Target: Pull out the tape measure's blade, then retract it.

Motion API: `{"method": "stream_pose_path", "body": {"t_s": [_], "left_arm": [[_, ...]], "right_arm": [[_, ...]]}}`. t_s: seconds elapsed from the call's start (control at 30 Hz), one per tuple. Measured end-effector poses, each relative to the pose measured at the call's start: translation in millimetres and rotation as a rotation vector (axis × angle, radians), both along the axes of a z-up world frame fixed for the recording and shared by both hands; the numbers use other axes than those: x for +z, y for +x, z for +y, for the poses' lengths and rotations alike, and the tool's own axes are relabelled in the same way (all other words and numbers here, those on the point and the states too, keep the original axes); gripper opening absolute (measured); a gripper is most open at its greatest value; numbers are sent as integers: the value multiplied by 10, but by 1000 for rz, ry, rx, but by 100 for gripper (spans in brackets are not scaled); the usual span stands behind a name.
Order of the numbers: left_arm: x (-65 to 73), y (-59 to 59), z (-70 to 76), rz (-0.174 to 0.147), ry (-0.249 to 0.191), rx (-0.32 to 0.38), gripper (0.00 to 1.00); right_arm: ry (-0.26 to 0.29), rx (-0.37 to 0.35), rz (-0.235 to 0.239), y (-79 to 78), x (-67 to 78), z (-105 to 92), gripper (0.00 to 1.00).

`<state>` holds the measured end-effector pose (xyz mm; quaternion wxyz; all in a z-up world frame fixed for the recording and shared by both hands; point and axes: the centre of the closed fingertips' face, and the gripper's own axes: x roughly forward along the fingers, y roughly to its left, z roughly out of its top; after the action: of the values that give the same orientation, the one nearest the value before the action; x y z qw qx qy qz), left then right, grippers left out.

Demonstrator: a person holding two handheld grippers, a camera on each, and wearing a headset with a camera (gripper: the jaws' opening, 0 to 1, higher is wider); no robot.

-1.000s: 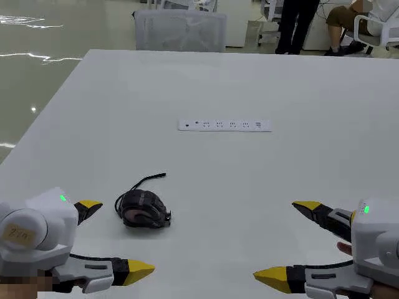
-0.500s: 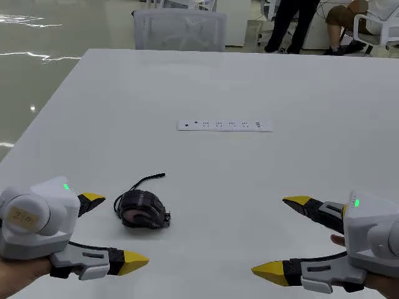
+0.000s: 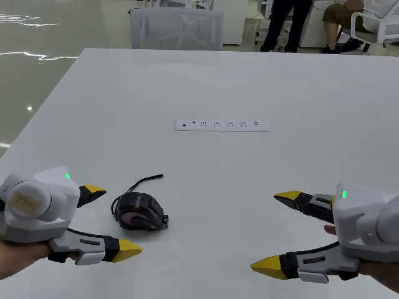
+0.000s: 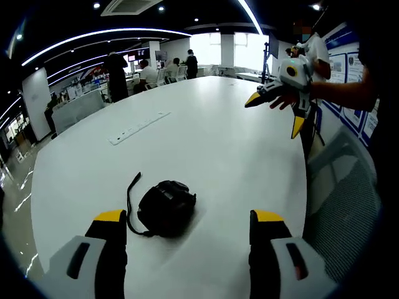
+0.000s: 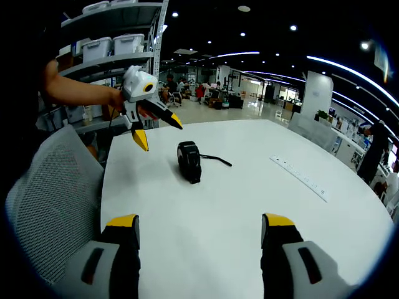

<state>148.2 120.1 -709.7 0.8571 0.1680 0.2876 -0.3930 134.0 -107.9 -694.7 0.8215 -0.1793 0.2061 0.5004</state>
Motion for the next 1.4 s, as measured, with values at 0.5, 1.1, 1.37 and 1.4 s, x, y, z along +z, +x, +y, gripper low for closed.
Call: {"method": "stream_pose_path", "body": {"t_s": [0.5,1.1,1.37,1.4], "left_arm": [[-75,211,58,12,73,-113,71],[-244,391,116,53,162,-240,61],[-301,391,106,69,199,-315,56],[-304,392,99,71,201,-323,55]], "right_arm": [[11,74,10,143,16,135,76],[-21,157,8,377,-99,266,68],[-40,205,8,458,-224,368,64],[-42,209,6,475,-245,379,63]]}}
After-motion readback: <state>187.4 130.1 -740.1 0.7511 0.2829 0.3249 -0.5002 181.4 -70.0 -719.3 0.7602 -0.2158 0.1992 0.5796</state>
